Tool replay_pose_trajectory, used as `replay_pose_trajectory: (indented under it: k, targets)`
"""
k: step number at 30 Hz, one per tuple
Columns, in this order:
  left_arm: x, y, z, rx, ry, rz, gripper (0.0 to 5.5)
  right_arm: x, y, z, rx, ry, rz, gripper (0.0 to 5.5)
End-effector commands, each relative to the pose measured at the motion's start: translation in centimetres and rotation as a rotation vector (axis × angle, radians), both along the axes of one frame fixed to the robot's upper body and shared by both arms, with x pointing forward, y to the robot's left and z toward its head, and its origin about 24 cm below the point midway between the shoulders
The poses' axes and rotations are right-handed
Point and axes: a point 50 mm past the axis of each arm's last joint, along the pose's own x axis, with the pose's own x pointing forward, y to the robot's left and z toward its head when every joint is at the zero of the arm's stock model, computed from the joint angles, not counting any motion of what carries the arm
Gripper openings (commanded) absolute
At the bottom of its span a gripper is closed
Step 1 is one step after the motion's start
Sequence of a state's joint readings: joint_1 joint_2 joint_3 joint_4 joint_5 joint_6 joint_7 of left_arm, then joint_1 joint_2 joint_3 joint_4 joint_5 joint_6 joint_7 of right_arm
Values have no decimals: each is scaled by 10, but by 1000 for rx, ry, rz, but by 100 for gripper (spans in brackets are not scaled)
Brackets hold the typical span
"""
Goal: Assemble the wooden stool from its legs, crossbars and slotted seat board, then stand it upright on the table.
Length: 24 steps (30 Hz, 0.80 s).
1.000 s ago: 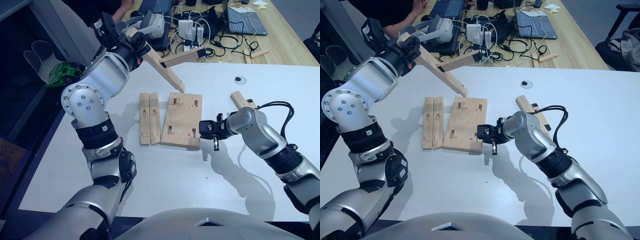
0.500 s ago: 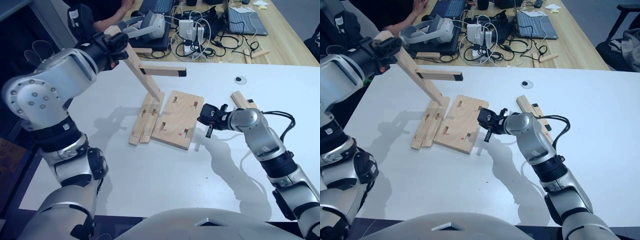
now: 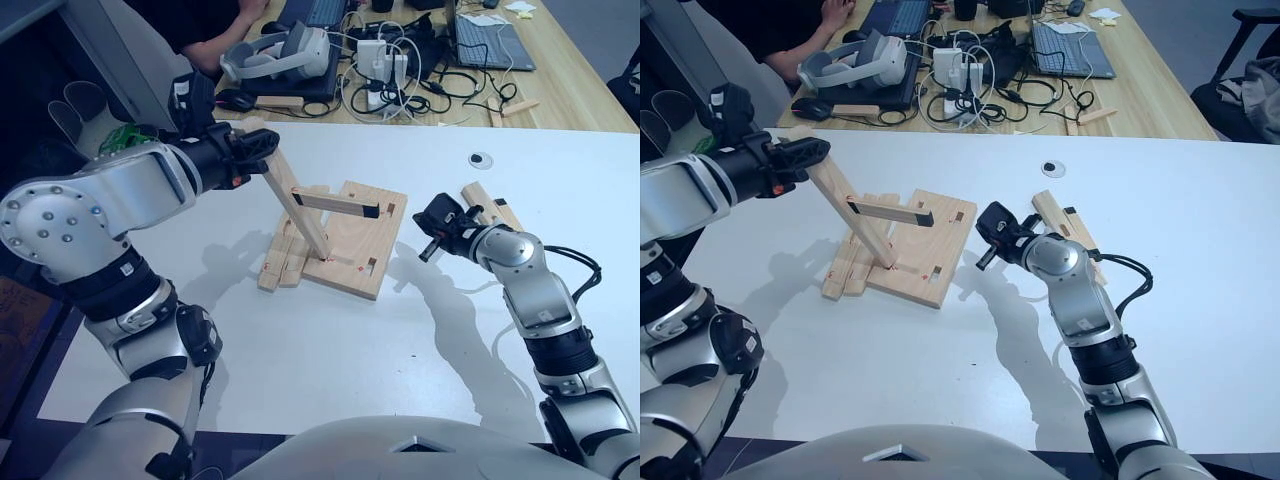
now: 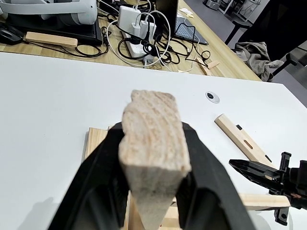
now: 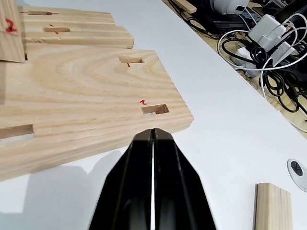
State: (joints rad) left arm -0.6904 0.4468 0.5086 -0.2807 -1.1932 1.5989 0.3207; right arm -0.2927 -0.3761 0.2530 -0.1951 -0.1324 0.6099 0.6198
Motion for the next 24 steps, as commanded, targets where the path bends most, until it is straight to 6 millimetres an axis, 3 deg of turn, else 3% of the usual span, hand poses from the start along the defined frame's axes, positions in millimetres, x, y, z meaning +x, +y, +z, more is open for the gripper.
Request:
replay_pose_trajectory:
  k: [1,8,16,19,24]
  targets:
    - [-3,1,-1,56,16,-9,102,1,2,2,19,-12,0,0]
    - [-6,3,-12,79,43,54,102,1,2,1,23,-13,6,0]
    - [-5,-22,-25,-8,45,131,102,4,7,2,22,-39,30,0]
    - [-10,-28,-29,-15,18,129,102,8,3,7,66,-95,-29,0]
    - [-17,-52,-31,-19,-67,65,102,30,-26,30,215,-263,-287,0]
